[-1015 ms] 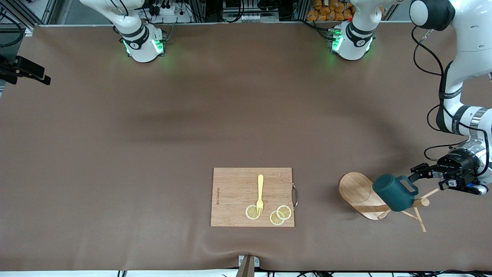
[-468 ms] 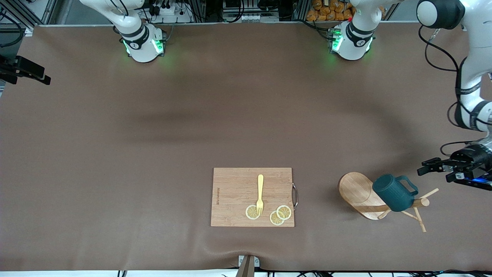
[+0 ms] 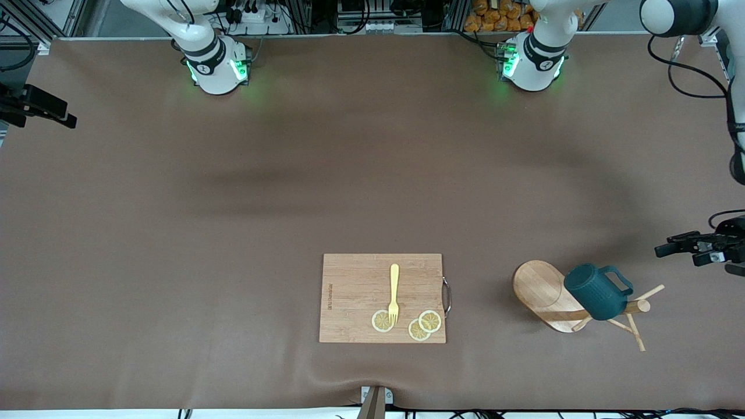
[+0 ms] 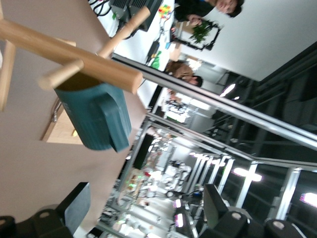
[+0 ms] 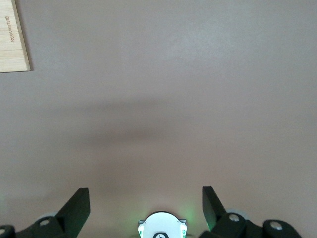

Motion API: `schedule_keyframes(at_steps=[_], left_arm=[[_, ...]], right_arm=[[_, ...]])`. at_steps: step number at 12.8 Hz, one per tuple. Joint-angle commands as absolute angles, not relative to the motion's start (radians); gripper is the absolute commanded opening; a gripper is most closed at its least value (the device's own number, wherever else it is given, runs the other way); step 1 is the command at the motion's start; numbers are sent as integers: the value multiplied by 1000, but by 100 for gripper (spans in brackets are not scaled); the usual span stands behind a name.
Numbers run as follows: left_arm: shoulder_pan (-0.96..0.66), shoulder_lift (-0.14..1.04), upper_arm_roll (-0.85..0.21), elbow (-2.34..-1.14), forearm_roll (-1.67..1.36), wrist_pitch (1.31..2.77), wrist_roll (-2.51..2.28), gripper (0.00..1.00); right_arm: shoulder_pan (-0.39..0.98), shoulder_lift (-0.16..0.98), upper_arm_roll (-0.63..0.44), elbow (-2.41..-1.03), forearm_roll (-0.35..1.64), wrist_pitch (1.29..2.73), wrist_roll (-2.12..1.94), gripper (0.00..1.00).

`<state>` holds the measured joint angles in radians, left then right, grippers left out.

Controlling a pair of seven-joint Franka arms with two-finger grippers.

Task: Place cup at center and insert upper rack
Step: 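Withdraw the open left gripper away from the hanging mug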

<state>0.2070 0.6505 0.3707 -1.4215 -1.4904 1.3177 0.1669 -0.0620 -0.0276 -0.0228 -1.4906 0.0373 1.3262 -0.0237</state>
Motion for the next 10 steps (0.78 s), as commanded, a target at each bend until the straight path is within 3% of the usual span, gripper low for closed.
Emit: schedule_keyframes(at_steps=[1,10], left_arm=[[195,592,379,-1372,-1347,1338,129,100],[-43,445,380,-1296,-768,1531,115,100]], right_arm=[[-58,-21,-21,-1471,25,1312,-17,100],[-61,-21,-23,-1471,25,1312,-17,100]])
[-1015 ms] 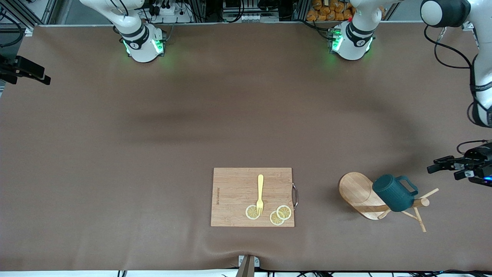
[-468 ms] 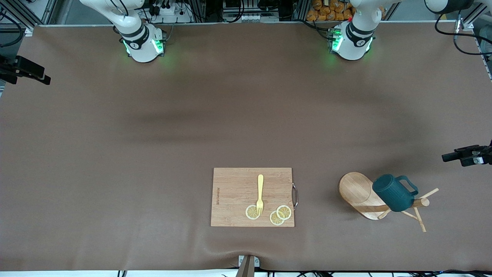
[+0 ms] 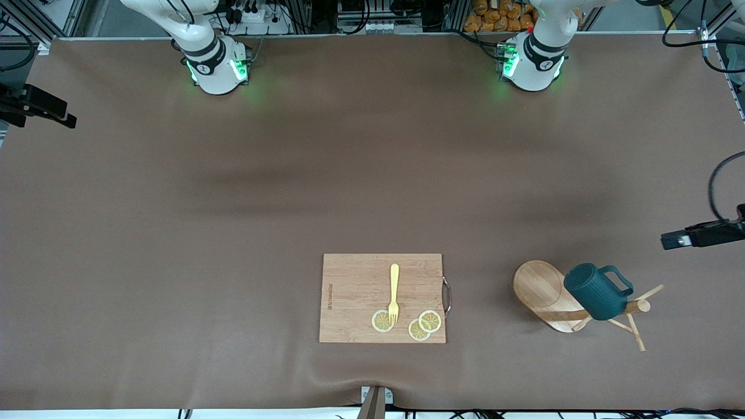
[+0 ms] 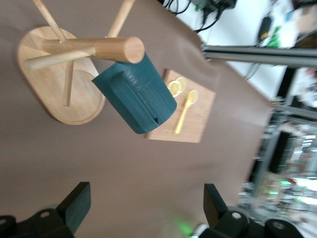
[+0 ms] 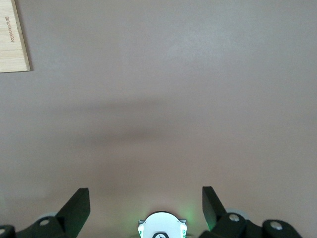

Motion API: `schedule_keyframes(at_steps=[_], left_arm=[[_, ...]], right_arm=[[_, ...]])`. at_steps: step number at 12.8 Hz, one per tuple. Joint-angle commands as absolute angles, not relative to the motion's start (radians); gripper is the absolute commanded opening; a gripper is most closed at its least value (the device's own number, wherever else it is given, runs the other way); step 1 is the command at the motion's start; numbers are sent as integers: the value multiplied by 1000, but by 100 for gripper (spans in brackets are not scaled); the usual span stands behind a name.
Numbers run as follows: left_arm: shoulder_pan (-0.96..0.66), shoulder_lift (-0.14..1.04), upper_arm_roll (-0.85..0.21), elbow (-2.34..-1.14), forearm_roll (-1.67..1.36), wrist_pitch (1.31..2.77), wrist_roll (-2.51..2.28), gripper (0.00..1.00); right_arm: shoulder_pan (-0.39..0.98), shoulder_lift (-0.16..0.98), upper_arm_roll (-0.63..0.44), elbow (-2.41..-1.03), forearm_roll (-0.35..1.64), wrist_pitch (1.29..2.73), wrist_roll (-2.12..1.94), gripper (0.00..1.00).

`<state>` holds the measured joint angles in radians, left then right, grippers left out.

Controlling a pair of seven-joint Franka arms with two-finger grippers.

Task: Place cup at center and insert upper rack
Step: 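Withdraw the open left gripper away from the hanging mug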

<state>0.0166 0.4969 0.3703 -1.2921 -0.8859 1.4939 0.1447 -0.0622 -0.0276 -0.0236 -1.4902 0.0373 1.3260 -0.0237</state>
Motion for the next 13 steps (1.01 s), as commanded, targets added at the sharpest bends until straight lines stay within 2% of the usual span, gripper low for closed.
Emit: schedule_keyframes(at_steps=[1,7,13], left_arm=[[-78,425,380,-1296,-690,1545,95,100],[-235,330,367,-1298,-303,1546,28,100],[-321,256,338,-1304,-141,1537,29,100]], right_arm=[[-63,-21,-23,-1471,25,1312,-17,100],[-75,-28,-25,-1471,25,1312,-18,100],[-97,-26,-25,-1471,26,1313,-17,100]])
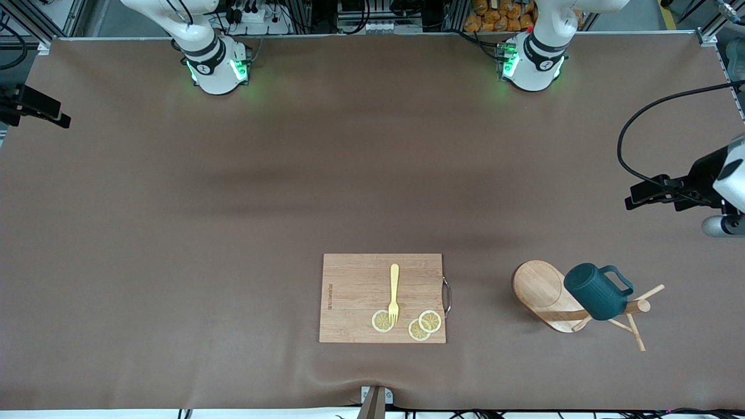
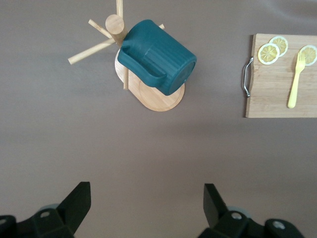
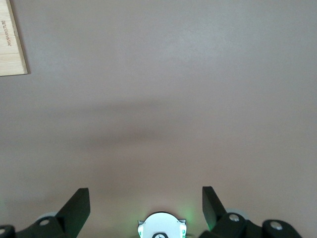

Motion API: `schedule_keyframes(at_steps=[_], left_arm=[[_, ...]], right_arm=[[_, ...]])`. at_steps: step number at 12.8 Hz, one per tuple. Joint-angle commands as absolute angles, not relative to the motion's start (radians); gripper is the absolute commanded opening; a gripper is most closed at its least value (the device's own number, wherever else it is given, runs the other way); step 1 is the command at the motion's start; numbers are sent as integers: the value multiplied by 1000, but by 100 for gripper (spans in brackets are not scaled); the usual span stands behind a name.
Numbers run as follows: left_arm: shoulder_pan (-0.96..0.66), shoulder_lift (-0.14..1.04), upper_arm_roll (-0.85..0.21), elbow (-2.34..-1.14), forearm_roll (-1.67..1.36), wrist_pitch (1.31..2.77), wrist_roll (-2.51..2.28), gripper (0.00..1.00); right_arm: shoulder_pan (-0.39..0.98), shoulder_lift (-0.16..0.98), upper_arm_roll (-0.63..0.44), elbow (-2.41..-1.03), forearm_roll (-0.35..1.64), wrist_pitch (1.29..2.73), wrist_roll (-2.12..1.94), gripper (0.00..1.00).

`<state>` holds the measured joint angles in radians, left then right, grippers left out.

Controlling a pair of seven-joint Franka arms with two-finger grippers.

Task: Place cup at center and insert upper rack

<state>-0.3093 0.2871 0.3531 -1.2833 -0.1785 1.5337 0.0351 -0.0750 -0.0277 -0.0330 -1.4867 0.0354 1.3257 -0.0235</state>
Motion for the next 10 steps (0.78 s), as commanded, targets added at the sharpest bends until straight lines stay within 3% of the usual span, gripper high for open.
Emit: schedule_keyframes(at_steps=[1,4,7,10], left_arm=[[-331,224,334,-1308,-135,1532,29,100],[-330,181,318,-1312,-127,1491,35,100],[-264,129,217,-1382,-120,1468,23,100],[-139,89,-25,-1422,45,1468,-77,100]], right_arm=[[-97,-25,-25,-1471,26,1313,-18,100],[-100,-23,-25,-1471,23,1315,-18,100],[-100,-21,-26,-1471,21,1315,-18,100],[-118,-23,-26,-1471,25,1315,-18,100]])
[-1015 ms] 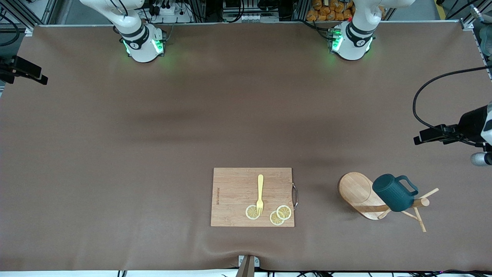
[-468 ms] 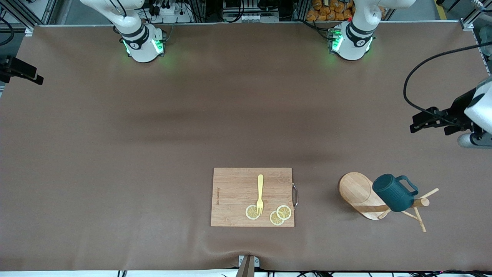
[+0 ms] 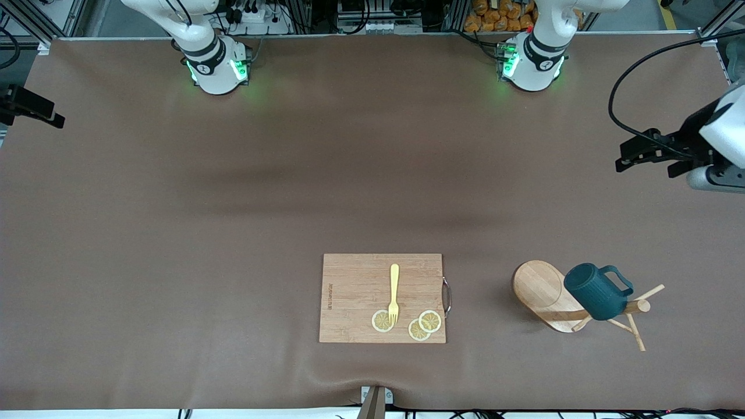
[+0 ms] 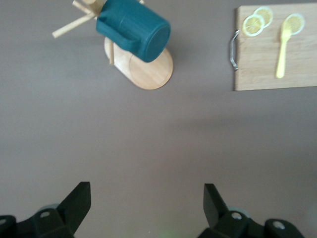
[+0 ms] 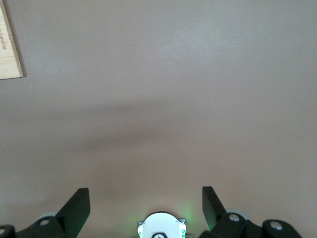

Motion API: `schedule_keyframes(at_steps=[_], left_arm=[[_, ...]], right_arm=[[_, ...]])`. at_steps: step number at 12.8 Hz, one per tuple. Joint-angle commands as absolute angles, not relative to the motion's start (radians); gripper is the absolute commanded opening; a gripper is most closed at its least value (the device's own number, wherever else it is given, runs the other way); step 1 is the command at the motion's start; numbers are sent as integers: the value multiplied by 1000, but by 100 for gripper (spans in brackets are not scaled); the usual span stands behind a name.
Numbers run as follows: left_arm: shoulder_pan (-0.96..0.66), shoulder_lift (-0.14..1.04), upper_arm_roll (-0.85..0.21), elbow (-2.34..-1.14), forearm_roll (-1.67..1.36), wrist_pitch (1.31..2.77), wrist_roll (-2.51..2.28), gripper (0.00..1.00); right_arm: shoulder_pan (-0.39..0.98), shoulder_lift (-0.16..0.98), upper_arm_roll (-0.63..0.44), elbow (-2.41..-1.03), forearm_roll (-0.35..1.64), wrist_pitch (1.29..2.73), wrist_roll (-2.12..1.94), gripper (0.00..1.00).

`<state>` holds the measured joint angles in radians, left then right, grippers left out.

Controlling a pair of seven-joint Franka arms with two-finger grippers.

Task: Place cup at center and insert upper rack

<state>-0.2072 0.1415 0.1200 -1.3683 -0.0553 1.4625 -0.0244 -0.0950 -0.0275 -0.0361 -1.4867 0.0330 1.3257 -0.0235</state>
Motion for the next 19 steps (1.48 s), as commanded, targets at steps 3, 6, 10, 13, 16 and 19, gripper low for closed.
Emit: schedule_keyframes(at_steps=[3,6,10,13,16,19], left_arm=[[-100,54,-80,-1468,71,1470,-68,100],[-83,-9,-104,-1576,71,1535,-63,100],[-34,-45,-137,-1632,64,1574,-63,100],[-37,-49,-91,-1629,61,1568,-66,100],[-34,-58,-81,-1628,39,1559,-83,100],[-41,-54,-64,-1608,28,1545,-84,100]], right_arm=[[-118,-23,-25,-1470,23,1315,-18,100],[-150,-23,-25,-1456,32,1315,-20,100],[-149,-23,-21,-1456,31,1315,-20,100],[-146,-23,-21,-1456,29,1313,-20,100],[-147,-23,-21,-1456,29,1313,-18,100],[-144,-25,-17,-1456,28,1312,-20,100]])
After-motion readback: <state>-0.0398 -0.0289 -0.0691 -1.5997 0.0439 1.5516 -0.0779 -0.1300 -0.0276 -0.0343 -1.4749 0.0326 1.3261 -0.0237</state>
